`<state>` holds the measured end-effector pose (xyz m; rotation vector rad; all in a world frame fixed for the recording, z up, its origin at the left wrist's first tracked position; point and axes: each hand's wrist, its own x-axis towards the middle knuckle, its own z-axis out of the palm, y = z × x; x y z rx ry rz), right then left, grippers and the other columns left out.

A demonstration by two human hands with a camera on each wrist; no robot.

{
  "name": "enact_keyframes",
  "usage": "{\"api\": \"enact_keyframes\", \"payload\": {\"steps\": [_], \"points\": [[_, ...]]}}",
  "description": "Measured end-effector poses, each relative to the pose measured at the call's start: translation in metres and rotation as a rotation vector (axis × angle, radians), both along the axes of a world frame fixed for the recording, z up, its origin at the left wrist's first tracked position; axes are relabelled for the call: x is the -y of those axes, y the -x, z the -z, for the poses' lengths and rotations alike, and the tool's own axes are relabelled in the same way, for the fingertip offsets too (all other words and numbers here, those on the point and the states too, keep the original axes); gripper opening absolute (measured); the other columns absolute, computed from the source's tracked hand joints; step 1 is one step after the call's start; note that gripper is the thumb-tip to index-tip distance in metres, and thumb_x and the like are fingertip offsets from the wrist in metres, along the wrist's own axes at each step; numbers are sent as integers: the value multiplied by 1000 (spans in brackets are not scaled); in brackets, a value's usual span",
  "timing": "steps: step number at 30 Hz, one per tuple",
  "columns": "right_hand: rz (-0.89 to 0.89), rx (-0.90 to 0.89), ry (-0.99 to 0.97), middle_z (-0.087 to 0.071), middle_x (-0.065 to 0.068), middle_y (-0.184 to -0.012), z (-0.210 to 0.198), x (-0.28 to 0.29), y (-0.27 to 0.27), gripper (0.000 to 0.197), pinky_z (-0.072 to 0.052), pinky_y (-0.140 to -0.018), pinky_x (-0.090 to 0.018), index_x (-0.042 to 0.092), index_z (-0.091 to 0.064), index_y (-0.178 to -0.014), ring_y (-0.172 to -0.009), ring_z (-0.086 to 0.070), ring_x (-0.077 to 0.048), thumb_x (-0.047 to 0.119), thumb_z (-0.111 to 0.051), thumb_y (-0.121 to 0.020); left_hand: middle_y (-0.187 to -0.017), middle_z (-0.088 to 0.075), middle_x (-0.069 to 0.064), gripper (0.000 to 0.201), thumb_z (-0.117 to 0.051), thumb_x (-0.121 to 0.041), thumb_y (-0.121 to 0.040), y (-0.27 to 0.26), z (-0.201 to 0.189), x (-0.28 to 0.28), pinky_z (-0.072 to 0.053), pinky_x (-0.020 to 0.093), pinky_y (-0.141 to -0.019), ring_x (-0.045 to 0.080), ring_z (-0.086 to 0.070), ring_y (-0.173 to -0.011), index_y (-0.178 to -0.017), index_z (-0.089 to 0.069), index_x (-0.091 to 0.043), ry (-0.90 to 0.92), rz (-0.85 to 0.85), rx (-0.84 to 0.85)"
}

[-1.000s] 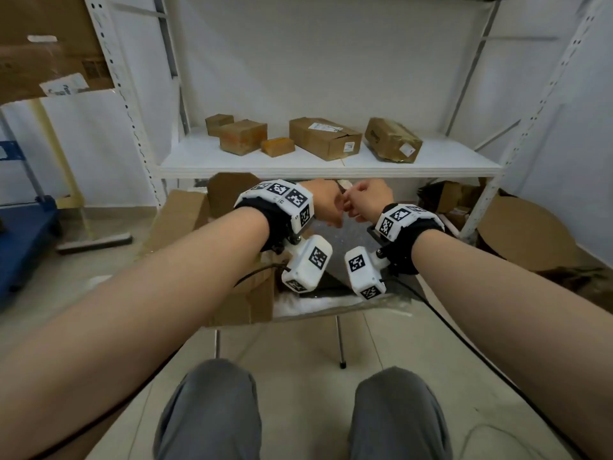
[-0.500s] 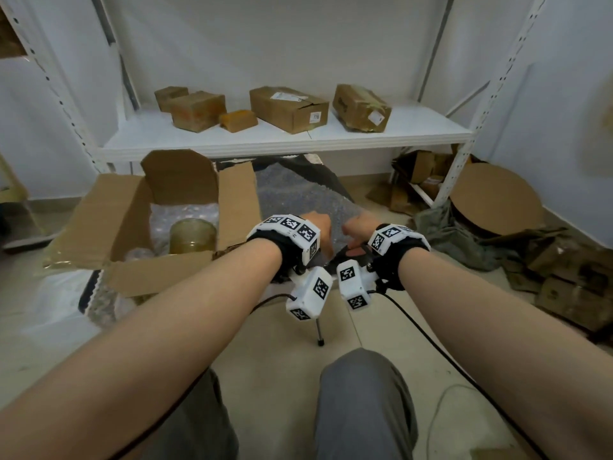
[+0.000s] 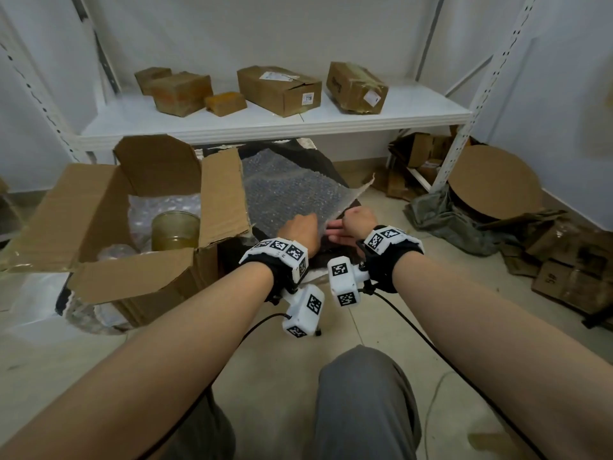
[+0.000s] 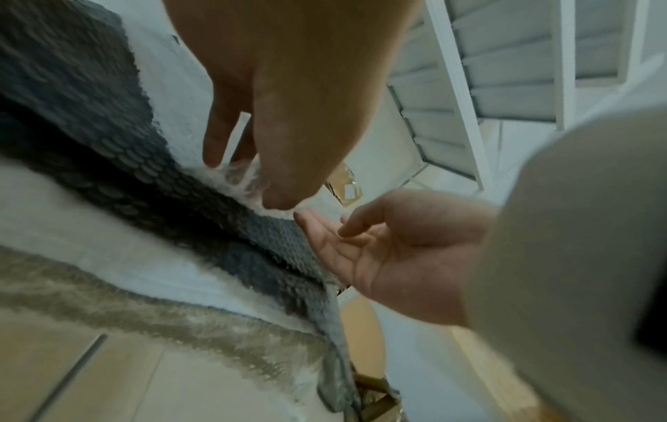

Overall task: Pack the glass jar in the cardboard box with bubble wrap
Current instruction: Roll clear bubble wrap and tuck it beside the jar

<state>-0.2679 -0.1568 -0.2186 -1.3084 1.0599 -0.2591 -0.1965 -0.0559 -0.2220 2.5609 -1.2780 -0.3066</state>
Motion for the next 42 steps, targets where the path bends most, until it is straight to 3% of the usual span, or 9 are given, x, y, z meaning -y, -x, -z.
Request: {"api": "enact_keyframes", "payload": {"steps": [12,18,21,26,28,31,34,36,42], "points": [[347,327,-144,-63,-13,-121,33,-22,1,69,-59,-54,-32,16,-45,-135,-100,-68,-29,45,-68,-77,-78,-45,0,30,-30,-18,-102,-2,-3,-40,-32,28,-62,15,-44,-76,-74,-41,-17,520,-194,-597],[399,444,-125,-65,-14,-116,48,-38,-5,70,-57,-90,-49,16,-38,-133,-100,-69,-30,33,-70,-73,-90,-59,12,24,-30,-20,-104,-3,4,-58,-44,16,-47,13,-67,-69,-92,-46,-6,617,-227,-797],[411,365,-32,-65,-11,-116,64,-37,-10,72,-52,-98,-53,20,-41,-122,-101,-67,-32,27,-69,-56,-94,-55,7,32,-46,-33,-101,-9,18,-56,-45,28,-59,16,-58,-74,-112,-52,-4,587,-243,-739],[425,385,-77,-64,-13,-111,67,-36,-1,77,-59,-76,-45,18,-39,-133,-83,-66,-26,16,-71,-62,-79,-57,8,24,-69,-27,-82,-21,37,-57,-49,38,-70,24,-59,-72,-80,-47,-19,551,-335,-676],[439,438,-132,-63,-10,-92,65,-33,5,54,-48,-52,-31,14,-45,-125,-62,-56,-17,16,-70,-78,-76,-59,8,23,-69,-25,-81,-25,38,-59,-51,39,-70,28,-63,-74,-77,-46,-21,503,-365,-672],[419,489,-189,-59,-4,-72,57,-31,10,14,-44,-54,-25,13,-57,-98,-59,-53,-14,24,-62,-91,-71,-55,4,16,-57,-18,-93,-27,33,-66,-52,21,-51,20,-56,-63,-80,-47,-17,503,-422,-723],[366,483,-172,-71,-11,-100,53,-36,8,27,-56,-76,-31,10,-61,-111,-91,-68,-22,30,-57,-93,-80,-67,17,18,-49,-14,-96,-26,32,-67,-59,33,-61,30,-67,-69,-78,-48,-17,533,-456,-860],[353,427,-142,-69,-15,-111,52,-41,4,41,-59,-77,-35,8,-54,-122,-103,-69,-28,29,-61,-88,-74,-66,14,20,-46,-12,-95,-25,33,-68,-53,29,-51,25,-64,-60,-76,-48,-16,544,-482,-860],[395,309,-93,-66,-23,-115,53,-44,2,47,-62,-66,-38,4,-47,-123,-89,-73,-33,5,-68,-80,-66,-51,9,25,-55,-10,-92,-29,30,-73,-38,32,-68,24,-53,-73,-69,-47,-13,526,-452,-596]]}}
